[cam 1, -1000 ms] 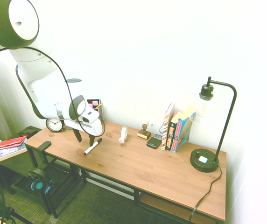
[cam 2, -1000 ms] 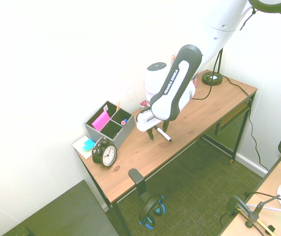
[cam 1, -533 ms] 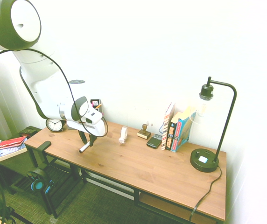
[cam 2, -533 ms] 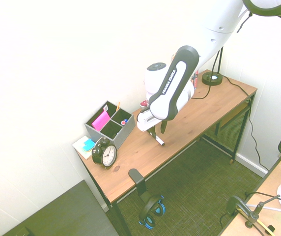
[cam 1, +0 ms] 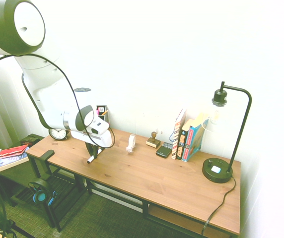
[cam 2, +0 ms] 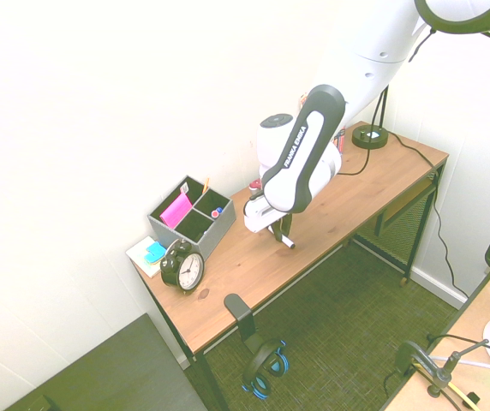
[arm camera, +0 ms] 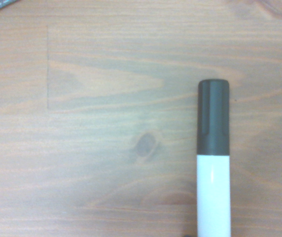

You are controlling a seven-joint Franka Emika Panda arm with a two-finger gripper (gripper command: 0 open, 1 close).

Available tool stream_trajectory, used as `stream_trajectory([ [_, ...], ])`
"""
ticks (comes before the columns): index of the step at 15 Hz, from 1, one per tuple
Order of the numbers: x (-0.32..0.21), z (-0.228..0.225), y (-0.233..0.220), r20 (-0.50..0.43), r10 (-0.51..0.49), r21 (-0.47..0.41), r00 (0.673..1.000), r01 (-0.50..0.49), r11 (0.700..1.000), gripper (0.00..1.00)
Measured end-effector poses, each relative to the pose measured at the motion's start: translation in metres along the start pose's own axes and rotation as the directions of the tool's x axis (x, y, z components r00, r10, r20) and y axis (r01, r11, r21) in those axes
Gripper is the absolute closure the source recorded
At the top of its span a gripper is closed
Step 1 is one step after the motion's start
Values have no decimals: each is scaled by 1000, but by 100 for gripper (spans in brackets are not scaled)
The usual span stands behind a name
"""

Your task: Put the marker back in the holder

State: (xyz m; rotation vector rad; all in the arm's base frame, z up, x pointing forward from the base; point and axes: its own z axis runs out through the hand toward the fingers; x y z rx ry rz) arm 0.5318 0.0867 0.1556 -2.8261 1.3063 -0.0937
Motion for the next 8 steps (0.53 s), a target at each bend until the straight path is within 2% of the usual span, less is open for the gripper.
stream_trajectory([
  [2,-2,-4,0,42,51,-4,998,-51,999,100],
  [4,-12,-32,-6,124,106,-24,987,-104,994,100],
  [6,-38,-87,-22,267,139,-26,954,-137,990,100],
  [8,-62,-145,-43,402,143,-17,904,-149,989,100],
])
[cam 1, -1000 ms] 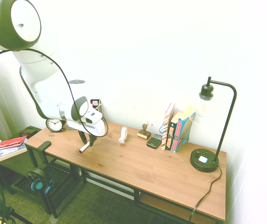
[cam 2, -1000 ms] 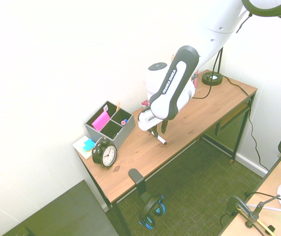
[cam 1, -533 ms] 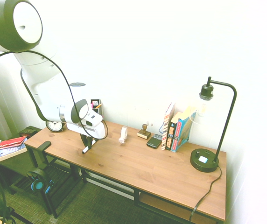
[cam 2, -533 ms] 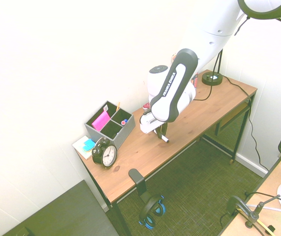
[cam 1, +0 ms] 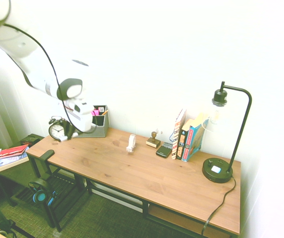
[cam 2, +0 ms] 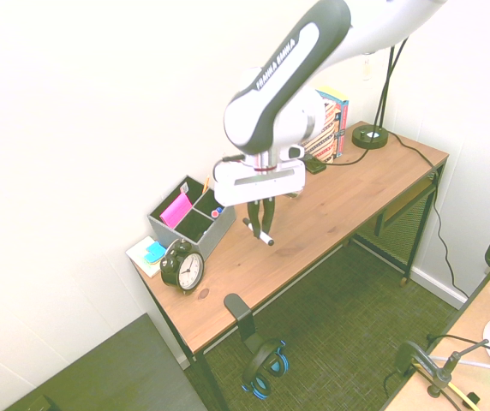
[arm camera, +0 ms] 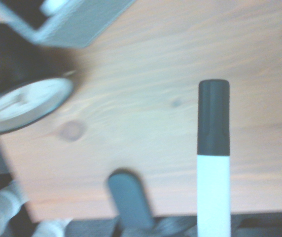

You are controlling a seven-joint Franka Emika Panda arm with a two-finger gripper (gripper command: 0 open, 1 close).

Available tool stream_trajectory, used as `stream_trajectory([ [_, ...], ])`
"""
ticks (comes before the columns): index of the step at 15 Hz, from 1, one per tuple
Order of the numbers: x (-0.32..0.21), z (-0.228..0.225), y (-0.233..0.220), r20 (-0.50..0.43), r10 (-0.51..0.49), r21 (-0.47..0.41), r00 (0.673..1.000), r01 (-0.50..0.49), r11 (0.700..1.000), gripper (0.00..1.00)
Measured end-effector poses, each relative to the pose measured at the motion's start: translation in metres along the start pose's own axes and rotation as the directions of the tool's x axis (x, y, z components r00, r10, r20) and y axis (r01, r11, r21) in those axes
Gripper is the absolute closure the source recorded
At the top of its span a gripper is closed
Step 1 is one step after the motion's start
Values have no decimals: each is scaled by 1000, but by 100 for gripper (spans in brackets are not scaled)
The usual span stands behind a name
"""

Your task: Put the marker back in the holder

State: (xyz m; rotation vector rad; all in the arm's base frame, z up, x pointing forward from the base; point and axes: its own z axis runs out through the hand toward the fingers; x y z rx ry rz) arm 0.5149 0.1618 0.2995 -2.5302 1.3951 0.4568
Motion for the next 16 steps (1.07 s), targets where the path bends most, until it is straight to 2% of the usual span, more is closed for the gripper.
stream_trajectory([
  [2,-23,-35,-27,130,15,19,991,-18,1000,100],
  [3,-22,-37,-40,183,39,28,982,-45,999,100],
  [6,7,-6,-73,319,151,0,935,-160,987,100],
  [8,32,11,-84,399,236,-31,886,-244,969,100],
  [10,53,12,-89,433,281,-49,856,-289,956,100],
  [15,80,38,-105,457,316,-78,831,-316,945,100],
  [16,86,47,-110,468,310,-74,828,-313,947,0],
])
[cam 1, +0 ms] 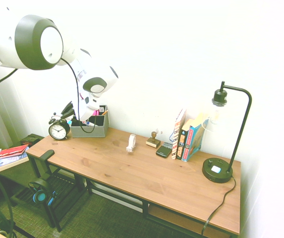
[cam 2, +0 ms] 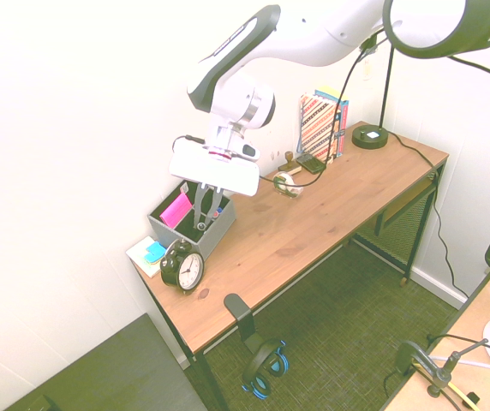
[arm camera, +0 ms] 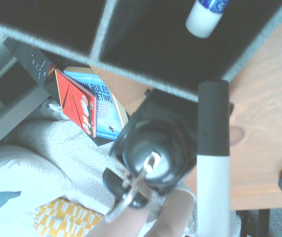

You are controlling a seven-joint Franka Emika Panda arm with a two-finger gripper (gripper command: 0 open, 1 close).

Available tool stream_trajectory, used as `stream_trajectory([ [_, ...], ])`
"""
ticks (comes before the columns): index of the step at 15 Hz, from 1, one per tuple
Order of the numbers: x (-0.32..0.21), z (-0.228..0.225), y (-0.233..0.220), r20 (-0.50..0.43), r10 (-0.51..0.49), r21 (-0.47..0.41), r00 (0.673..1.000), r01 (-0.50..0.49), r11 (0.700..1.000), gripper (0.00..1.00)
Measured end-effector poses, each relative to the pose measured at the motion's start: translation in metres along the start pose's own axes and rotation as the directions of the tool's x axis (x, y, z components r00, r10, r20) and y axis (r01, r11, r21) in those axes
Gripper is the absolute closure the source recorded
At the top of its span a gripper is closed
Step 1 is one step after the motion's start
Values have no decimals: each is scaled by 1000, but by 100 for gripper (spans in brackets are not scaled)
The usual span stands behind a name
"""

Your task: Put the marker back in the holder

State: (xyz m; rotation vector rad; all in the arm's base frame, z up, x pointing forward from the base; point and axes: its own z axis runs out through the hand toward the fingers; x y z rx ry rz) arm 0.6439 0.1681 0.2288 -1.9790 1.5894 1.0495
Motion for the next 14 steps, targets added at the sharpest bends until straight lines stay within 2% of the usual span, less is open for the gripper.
stream_trajectory([
  [5,13,9,-29,26,-24,24,999,24,999,0],
  [10,20,4,-37,26,-28,36,999,27,999,0],
  [12,24,-1,-39,5,-30,51,1000,30,998,0],
  [14,23,-4,-40,-75,-80,59,994,84,995,0],
])
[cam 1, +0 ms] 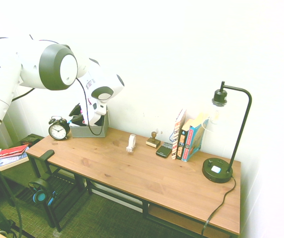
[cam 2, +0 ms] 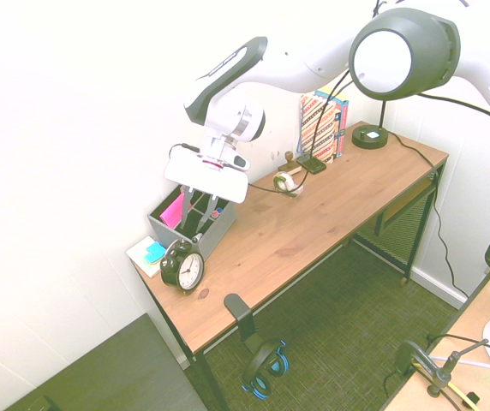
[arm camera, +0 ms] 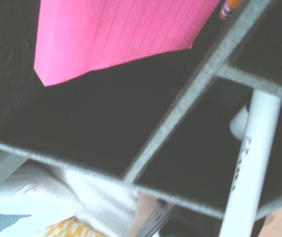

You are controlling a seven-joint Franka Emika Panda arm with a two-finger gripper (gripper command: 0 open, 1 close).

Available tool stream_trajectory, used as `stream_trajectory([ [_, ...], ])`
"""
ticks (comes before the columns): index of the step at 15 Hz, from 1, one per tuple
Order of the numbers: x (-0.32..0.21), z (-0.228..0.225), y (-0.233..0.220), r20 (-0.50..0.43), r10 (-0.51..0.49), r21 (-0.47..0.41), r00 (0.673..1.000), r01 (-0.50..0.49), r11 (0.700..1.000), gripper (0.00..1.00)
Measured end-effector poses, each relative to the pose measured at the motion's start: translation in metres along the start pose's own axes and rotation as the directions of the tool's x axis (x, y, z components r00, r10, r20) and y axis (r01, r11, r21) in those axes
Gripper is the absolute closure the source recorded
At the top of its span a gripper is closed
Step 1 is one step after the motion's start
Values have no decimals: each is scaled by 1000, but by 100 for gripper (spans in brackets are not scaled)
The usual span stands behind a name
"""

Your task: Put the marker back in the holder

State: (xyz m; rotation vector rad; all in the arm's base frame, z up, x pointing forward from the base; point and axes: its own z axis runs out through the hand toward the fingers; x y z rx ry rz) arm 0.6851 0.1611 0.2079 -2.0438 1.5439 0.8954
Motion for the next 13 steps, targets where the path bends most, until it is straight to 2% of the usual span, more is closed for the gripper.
stream_trajectory([
  [3,-29,-9,18,-134,-100,-48,986,95,994,0],
  [6,-54,-45,57,-285,-191,-144,939,155,977,0],
  [10,-65,-91,122,-454,-319,-283,832,205,937,0],
  [13,-80,-123,172,-558,-420,-357,716,250,900,0],
])
